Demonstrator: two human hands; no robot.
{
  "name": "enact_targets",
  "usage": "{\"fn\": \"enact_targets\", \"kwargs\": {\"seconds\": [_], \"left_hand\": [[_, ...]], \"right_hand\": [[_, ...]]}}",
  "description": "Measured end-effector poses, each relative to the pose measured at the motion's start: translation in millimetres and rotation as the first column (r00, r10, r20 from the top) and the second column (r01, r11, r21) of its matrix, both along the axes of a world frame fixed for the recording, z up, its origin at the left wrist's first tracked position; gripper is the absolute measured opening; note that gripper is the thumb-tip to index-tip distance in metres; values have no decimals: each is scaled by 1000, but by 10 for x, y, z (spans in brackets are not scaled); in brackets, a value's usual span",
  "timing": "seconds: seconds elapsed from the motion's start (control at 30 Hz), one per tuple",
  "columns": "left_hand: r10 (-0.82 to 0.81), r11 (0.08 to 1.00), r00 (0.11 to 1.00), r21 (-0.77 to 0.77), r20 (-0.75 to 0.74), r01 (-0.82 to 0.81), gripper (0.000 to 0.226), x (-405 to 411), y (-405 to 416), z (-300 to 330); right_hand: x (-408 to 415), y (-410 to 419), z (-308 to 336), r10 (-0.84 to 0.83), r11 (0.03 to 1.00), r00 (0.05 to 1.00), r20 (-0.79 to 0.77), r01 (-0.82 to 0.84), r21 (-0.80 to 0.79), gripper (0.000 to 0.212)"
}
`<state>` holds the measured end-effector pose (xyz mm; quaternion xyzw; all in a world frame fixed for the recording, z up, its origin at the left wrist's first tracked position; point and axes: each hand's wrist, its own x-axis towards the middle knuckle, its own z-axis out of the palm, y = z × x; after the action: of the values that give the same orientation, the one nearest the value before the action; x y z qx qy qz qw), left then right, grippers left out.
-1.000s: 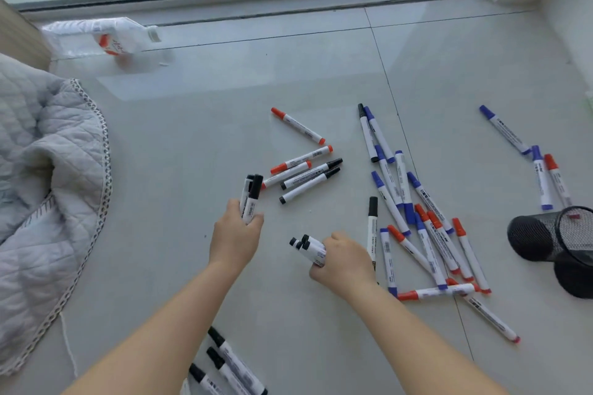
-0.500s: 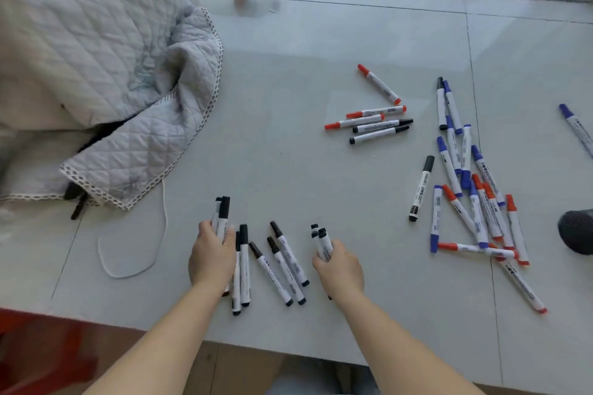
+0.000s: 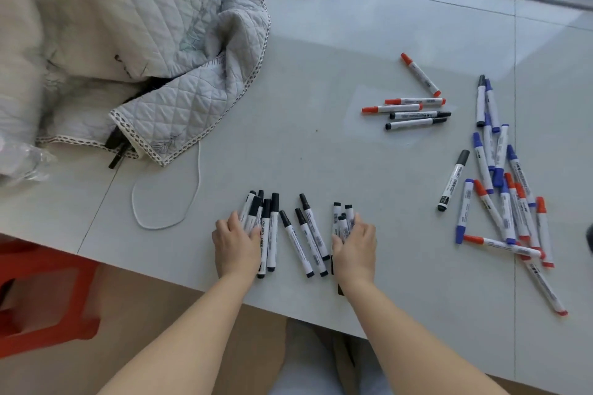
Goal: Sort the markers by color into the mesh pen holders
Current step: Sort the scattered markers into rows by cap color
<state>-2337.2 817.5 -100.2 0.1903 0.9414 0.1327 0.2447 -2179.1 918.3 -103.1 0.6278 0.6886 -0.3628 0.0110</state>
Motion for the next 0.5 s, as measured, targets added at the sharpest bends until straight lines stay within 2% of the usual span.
{"fn": "enact_targets", "kwargs": {"seconds": [0.2,0.37,0.5], "left_hand": [[-96,991,995,-101,-41,92,55,8,54,42],[-190,977,974,-121,-127,175,58,36,244,166],[-307,951,931,-34,-195,306,58,152,662,306]], "right_hand": [[16,79,99,112,994,978,174,-111,-12,66],[107,186,177,127,992,975,180,-120,-50,60],[313,377,253,108,994,985,134,-105,-27,52]]}}
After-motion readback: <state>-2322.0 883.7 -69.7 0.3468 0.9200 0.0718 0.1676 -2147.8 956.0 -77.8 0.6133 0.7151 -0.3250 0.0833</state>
